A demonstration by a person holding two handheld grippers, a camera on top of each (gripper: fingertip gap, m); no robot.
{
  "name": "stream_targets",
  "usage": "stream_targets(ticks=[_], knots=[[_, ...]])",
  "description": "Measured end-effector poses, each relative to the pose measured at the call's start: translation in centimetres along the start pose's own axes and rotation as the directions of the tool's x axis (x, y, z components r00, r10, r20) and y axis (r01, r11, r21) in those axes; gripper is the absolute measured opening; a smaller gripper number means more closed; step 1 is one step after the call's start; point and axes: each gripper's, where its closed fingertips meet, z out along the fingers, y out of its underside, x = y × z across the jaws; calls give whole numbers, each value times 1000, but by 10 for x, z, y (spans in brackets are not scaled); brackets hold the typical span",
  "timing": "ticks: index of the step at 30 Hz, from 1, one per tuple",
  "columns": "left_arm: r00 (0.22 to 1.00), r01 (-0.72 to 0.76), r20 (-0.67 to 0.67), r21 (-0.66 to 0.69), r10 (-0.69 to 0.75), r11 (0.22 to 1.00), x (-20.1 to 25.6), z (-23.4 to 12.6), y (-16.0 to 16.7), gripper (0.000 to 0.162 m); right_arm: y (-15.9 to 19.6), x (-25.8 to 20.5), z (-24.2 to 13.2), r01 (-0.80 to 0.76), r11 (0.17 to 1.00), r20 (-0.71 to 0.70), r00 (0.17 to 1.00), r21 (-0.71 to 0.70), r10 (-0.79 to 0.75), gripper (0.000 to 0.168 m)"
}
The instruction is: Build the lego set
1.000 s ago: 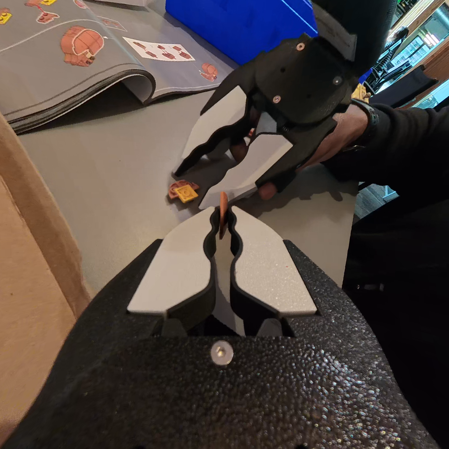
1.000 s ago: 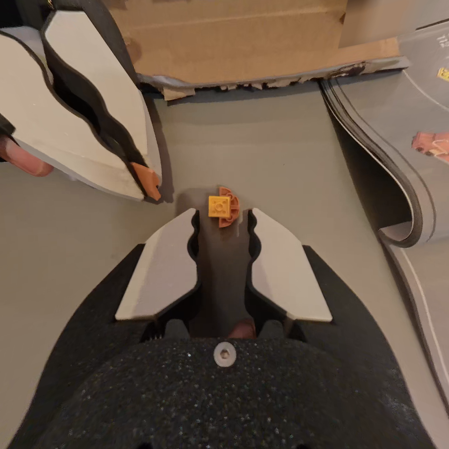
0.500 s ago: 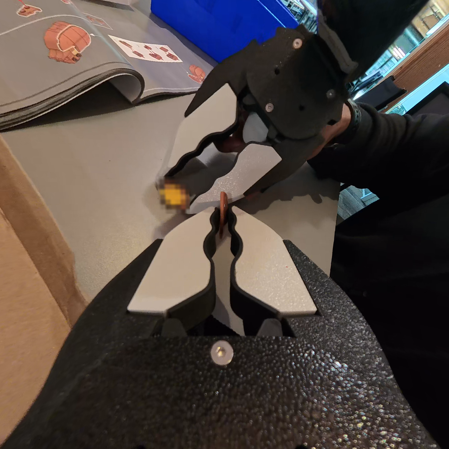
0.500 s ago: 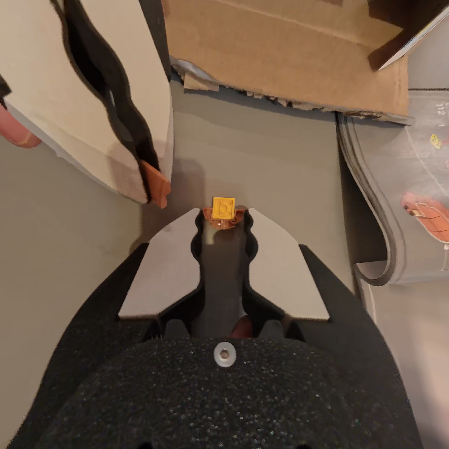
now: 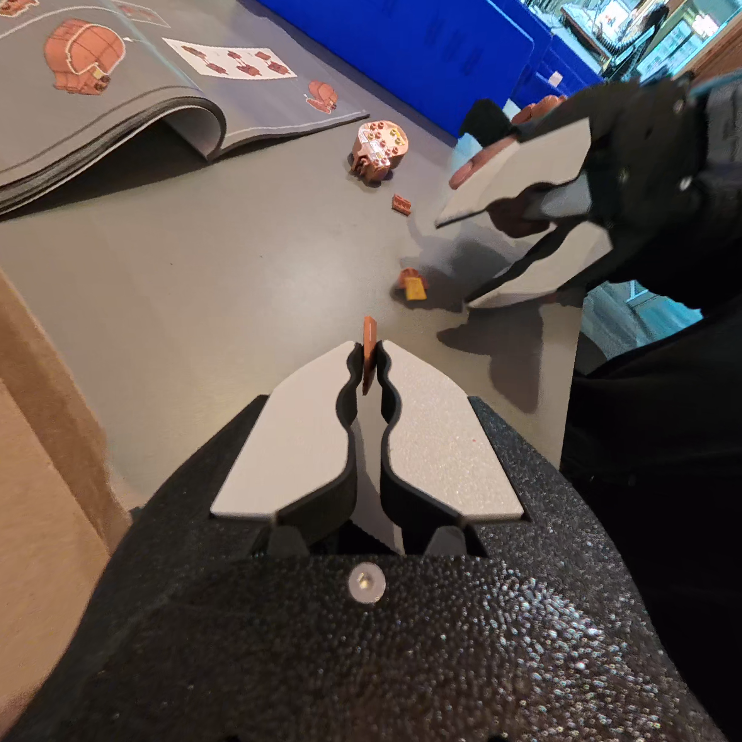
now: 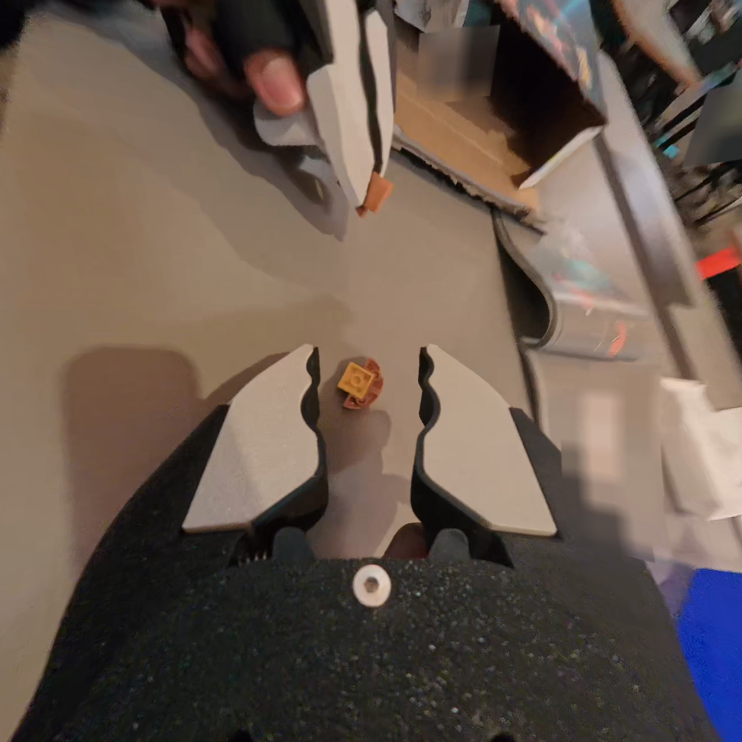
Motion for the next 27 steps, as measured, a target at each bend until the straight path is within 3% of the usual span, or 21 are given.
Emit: stream_targets(ticks=[3, 9, 13, 19, 27], knots=[[1000, -26, 7, -21, 26, 999, 3, 3, 2, 6, 10, 3, -3, -134, 990, 65, 989, -41, 136, 48], [999, -39, -21, -38, 38, 999, 13, 7, 6, 6, 31, -9, 6, -103, 978, 157, 979, -182, 132, 44], [998, -59, -12, -81, 58, 995, 14, 12, 11, 6, 29, -16, 9, -195, 946, 220, 942, -260, 255, 37], [996, -82, -41, -136, 78, 987, 19, 24, 13, 6, 31, -16, 9, -274, 896, 149, 928, -348, 342, 34], [982, -168, -125, -255, 139, 952, 32, 52, 17, 6, 32, -10, 12, -270, 908, 147, 933, -320, 329, 30]])
